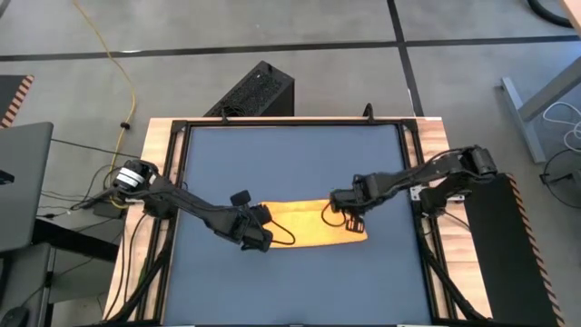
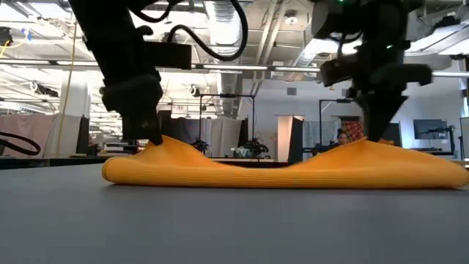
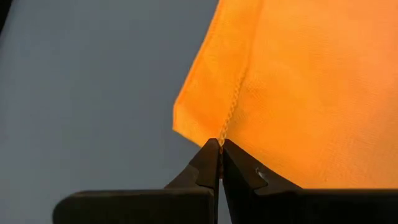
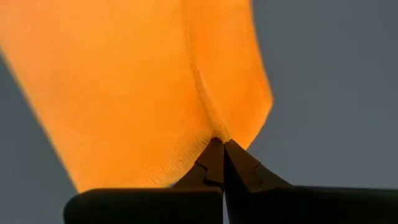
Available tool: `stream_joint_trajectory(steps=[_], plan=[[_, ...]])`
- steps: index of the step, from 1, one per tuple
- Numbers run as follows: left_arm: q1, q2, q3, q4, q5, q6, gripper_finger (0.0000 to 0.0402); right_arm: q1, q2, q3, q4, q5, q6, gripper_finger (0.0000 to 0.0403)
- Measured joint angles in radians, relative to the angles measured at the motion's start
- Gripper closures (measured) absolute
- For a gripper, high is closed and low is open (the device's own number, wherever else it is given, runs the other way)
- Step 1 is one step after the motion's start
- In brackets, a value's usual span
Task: Roll towel
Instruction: Fold the orange microfiber cloth
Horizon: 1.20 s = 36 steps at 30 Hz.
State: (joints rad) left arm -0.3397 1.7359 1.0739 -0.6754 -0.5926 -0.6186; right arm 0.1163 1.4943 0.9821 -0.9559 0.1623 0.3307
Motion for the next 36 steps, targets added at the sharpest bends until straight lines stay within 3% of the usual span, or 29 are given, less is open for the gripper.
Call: stream_joint_trajectory(steps=[15,24,36], plan=[[0.060,0.000,-0.016,0.007,-0.023,0.055,0.0401,-0.089,0.000,0.000,-0.015,-0.003,-0.021,0.0384],[0.068,0.000,-0.016,0.006,-0.002,0.055,0.0400,-0.103,0.000,0.000,-0.016,0.004,-0.026,0.0336],[0.115,0.000,-0.016,-0.125,-0.044,-0.038,0.0330,-0.169,0.000,0.000,-0.077,0.146,-0.018,0.0281]])
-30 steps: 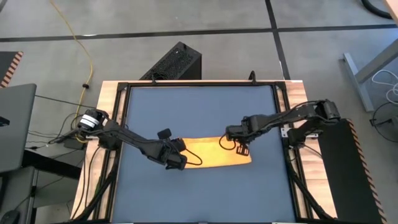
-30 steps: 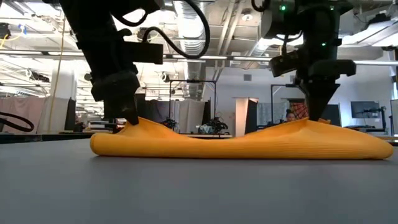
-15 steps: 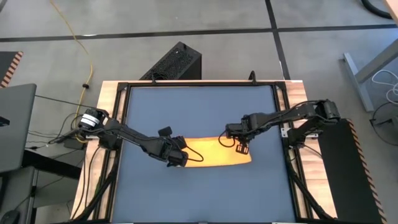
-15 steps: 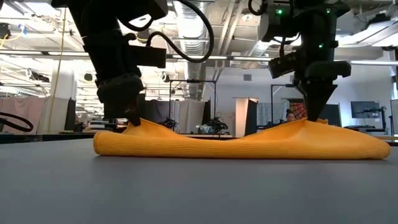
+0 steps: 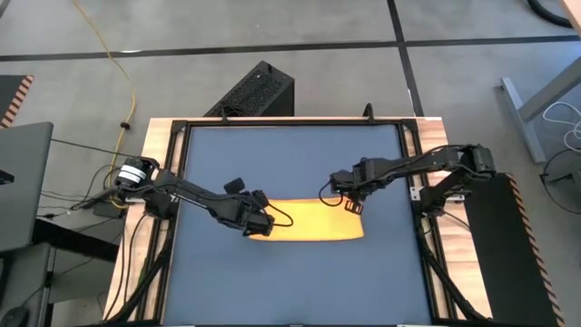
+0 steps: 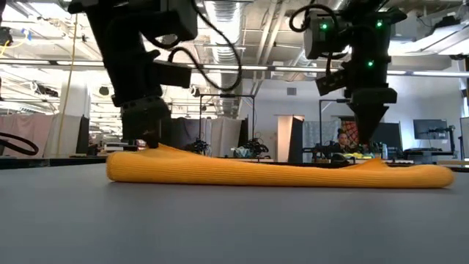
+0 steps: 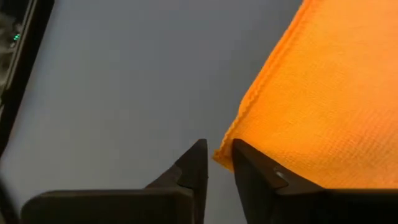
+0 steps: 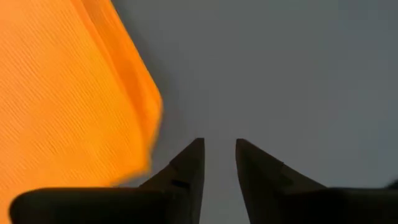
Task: Roll towel
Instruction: Fold the orange microfiber cloth
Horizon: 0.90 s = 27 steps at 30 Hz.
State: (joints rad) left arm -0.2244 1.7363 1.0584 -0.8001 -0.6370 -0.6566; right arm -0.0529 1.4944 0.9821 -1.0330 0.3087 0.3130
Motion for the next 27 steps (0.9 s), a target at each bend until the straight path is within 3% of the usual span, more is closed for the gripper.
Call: stream_joint_trajectory(steps=[8,21,27], plan=[[0.003,0.000,0.000,-0.114,0.004,-0.094,0.0294,0.022,-0.003,0.000,-0.013,0.029,0.001,0.0275],[-0.015,-0.002,0.001,-0.220,-0.019,-0.114,0.0291,0.257,-0.009,0.000,0.154,0.031,-0.023,0.0275],[-0.018,-0.002,0.001,-0.199,-0.010,-0.126,0.0291,0.224,-0.009,0.000,0.155,0.031,-0.024,0.0275]])
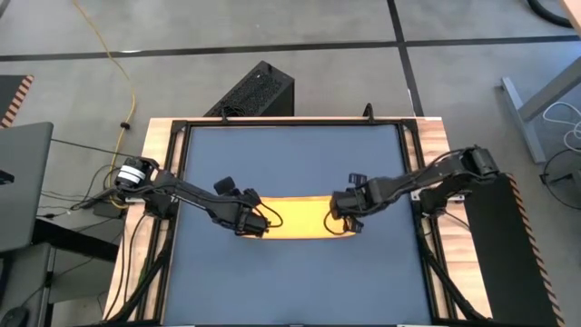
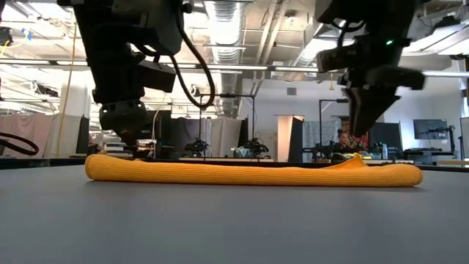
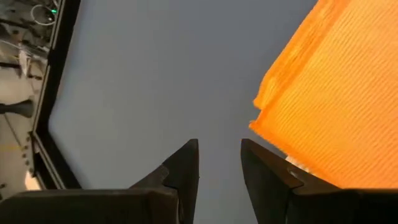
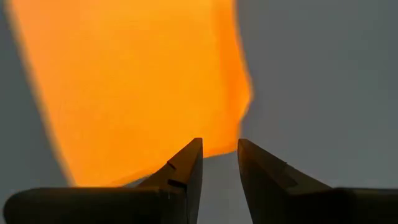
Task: Roll towel
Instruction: Fold the orange microfiber cloth
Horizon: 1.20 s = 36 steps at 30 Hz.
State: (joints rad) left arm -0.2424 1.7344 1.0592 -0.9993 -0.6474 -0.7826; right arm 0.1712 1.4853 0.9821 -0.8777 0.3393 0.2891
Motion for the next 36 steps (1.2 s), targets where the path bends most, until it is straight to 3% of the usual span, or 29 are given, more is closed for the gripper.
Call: stream_joint_trajectory(steps=[10,18,23,30,36], plan=[[-0.044,-0.001,0.000,0.016,0.034,-0.011,0.0291,-0.133,0.000,-0.037,0.045,-0.160,-0.092,0.0229],[-0.080,-0.001,0.000,-0.014,0.033,-0.042,0.0291,-0.200,0.001,-0.133,0.143,-0.179,-0.143,0.0209],[-0.082,-0.001,0.000,-0.013,0.033,-0.056,0.0291,-0.205,0.001,-0.147,0.168,-0.185,-0.168,0.0260],[-0.082,-0.001,0.000,-0.013,0.032,-0.054,0.0291,-0.207,0.001,-0.147,0.175,-0.243,-0.204,0.0386],[-0.082,-0.001,0.000,-0.019,0.036,-0.053,0.0291,-0.207,0.001,-0.125,0.147,-0.241,-0.212,0.0381]])
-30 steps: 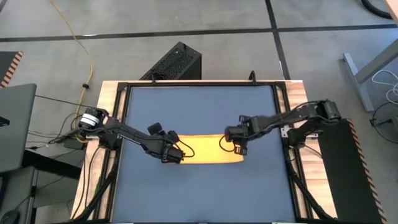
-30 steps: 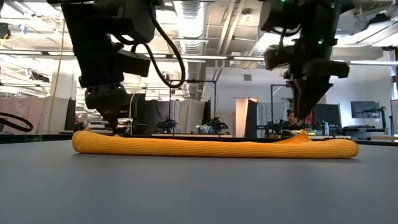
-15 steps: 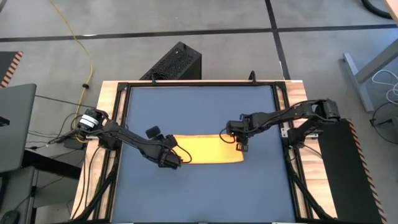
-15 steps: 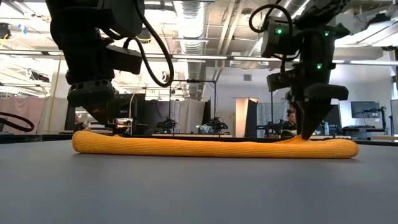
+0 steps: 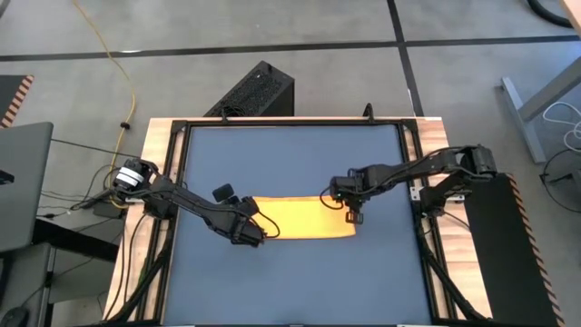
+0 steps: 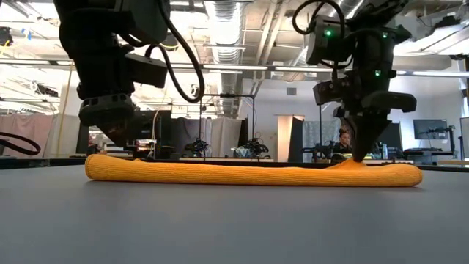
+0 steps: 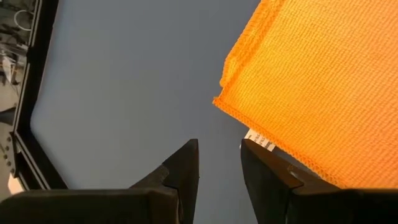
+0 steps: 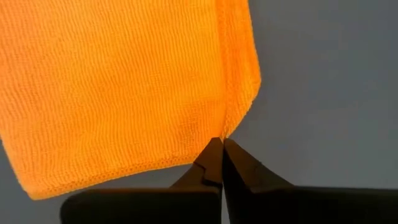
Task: Roll towel
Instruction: Fold the orange microfiber cloth
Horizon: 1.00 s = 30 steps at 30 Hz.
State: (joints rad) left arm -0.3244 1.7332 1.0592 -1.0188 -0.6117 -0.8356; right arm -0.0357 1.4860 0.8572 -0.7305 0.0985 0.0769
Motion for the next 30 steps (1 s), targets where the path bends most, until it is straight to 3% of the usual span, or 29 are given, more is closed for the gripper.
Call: stream_joint_trajectory(steps=[19,26,30], plan=[[0.000,0.000,0.000,-0.011,-0.004,-0.001,0.0291,-0.081,-0.021,0.022,-0.025,0.063,0.047,0.0387],[0.000,0.000,0.000,-0.011,-0.005,-0.015,0.0291,-0.085,-0.021,0.022,-0.018,0.071,0.081,0.0326],[-0.003,0.000,0.000,0.008,-0.009,-0.023,0.0291,-0.085,-0.021,0.022,-0.016,0.163,0.080,0.0285]])
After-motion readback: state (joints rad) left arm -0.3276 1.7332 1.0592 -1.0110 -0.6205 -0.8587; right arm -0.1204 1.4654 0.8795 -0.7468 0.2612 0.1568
